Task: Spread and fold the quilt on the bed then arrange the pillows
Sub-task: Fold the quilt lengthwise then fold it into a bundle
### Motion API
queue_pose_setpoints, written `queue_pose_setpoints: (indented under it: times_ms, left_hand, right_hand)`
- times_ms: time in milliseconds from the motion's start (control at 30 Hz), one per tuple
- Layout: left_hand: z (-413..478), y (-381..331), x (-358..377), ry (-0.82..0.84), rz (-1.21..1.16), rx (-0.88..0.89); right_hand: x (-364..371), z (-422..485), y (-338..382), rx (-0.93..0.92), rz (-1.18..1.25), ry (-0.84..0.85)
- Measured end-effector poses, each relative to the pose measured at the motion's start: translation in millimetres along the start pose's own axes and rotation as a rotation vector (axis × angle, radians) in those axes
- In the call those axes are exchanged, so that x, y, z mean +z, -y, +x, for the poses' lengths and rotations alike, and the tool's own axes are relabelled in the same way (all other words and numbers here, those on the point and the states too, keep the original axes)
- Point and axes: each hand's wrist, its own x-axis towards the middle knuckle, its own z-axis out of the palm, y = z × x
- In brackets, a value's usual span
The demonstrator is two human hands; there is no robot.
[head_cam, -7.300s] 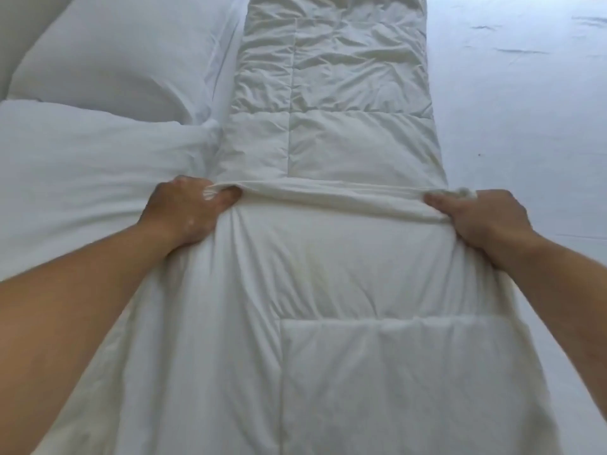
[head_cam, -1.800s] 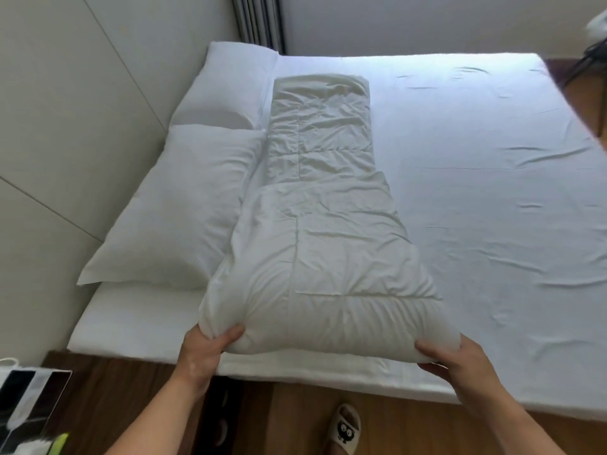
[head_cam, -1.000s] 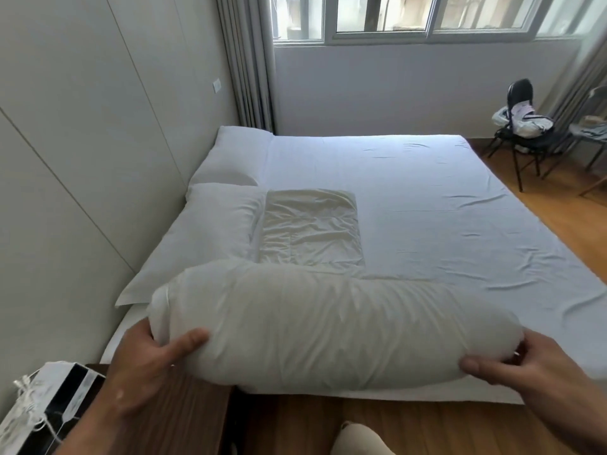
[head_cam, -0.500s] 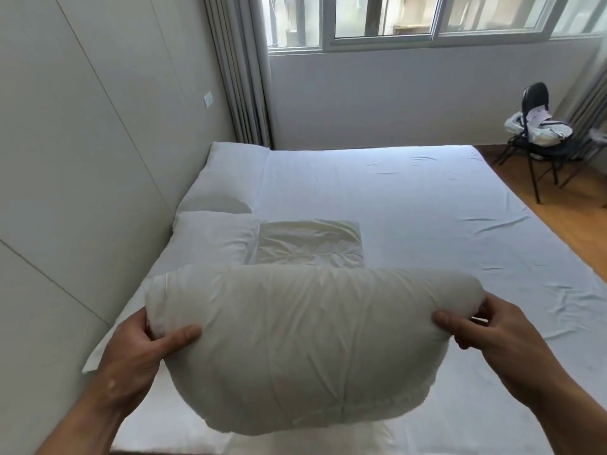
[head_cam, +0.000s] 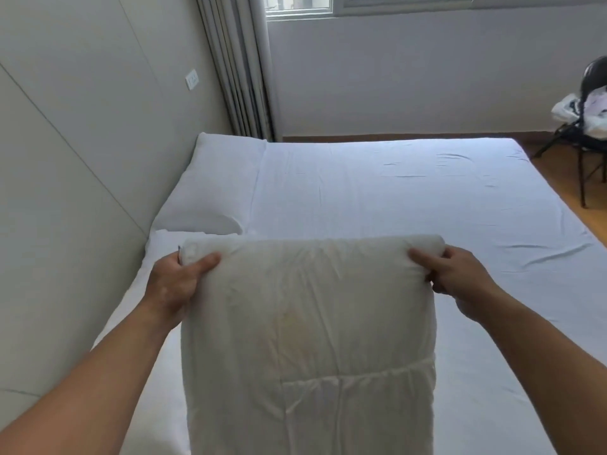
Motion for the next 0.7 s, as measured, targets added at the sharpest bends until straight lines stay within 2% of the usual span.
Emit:
queue_pose_setpoints:
  times_ms: [133, 200, 233, 300, 367, 467, 600, 700]
  left_hand:
    - [111.6, 14.5, 41.7, 0.014, 0.126, -0.088]
    - [154.7, 36.3, 65.4, -0.007, 0.344, -0.117]
    - [166.2, 50.4, 77.0, -0.017, 0.517, -0.099]
    - [175.1, 85.1, 102.0, 0.031, 0.81, 0.059]
    - [172.3, 125.2, 125.8, 0.216, 1.011, 0.217]
    - [176.7, 171.3, 154.4, 0.481, 1.241, 0.312]
    - [220.2, 203.7, 183.9, 0.48, 1.355, 0.44]
    - [255.8, 226.8, 206.2, 0.454, 1.387, 0.512]
  right_hand:
    - [22.6, 108.2, -7.8, 0.107, -0.015, -0.039]
    - [39.3, 150.4, -28.6, 0.142, -0.108, -0.124]
    - [51.1, 164.7, -43.2, 0.138, -0.247, -0.166]
    - [81.6, 179.9, -78.5, 0.058, -0.537, -0.154]
    - [117.3, 182.9, -115.0, -0.052, -0.721, -0.035]
    - [157.8, 199.7, -151.3, -0.176, -0.967, 0.078]
    - [199.0, 260.2, -161.8, -0.268, -1.194, 0.139]
    - [203.9, 304.7, -188.6, -0.178, -1.209, 0.108]
